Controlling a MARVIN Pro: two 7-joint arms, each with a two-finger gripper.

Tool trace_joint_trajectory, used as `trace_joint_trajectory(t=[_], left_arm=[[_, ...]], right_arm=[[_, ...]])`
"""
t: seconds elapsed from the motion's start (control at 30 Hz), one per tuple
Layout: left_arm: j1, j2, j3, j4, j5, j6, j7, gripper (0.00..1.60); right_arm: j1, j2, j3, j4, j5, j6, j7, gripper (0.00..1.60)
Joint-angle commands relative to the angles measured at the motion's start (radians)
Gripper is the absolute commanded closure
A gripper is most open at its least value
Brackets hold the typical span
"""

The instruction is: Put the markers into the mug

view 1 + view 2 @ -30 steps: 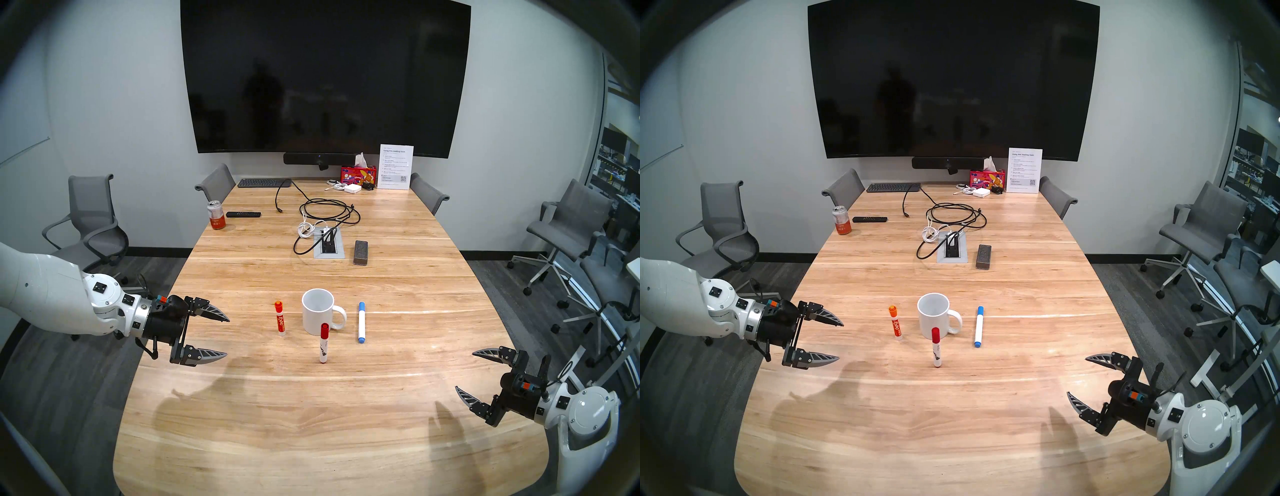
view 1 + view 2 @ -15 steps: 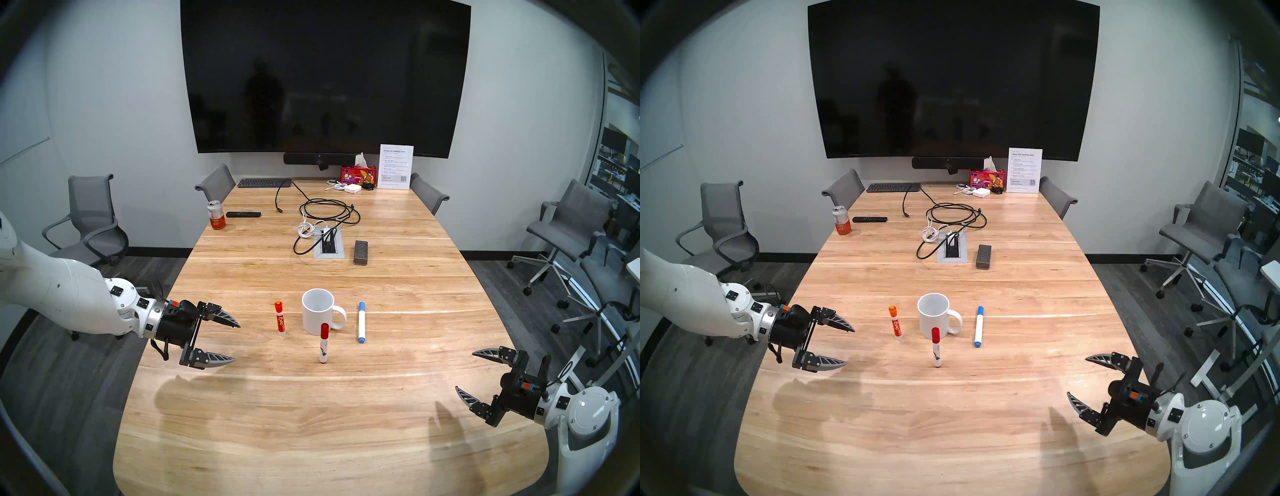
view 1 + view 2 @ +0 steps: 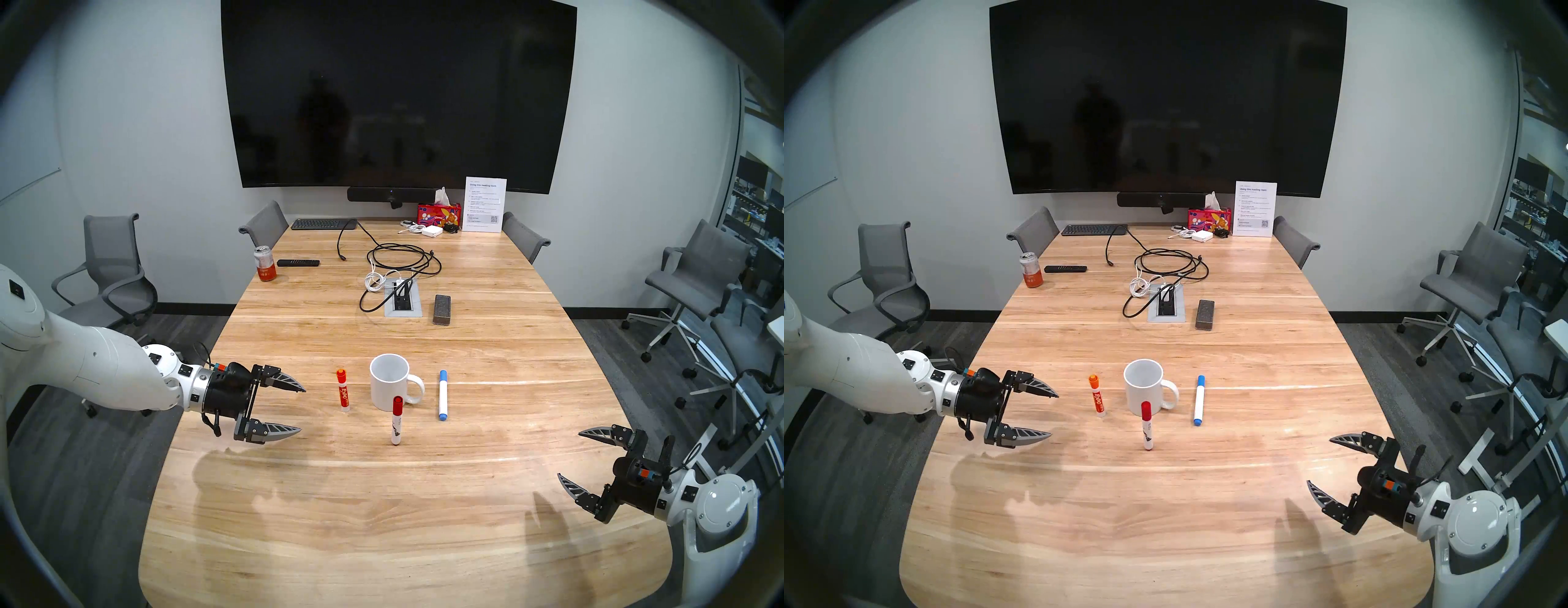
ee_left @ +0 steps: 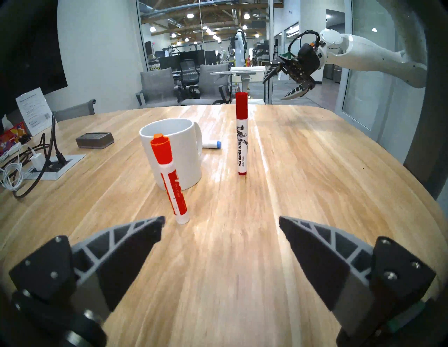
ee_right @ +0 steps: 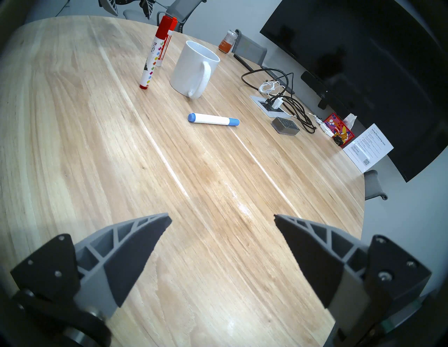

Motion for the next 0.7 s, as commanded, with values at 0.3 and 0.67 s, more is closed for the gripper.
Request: trace_joint_trajectory(t=[0.3,0.67], left_arm=[[0.045,-0.046,-0.056,0.055,-0.052,0.011,-0.097,0.0],[0.057,-0.09,-0.08,0.102,-0.063,0.048,-0.12,0.0]], right_arm=[[0.003,0.002,0.0,-0.014,0.003,0.001,0.003,0.0],[0.003,0.002,0.0,-0.013,0.003,0.001,0.003,0.0]])
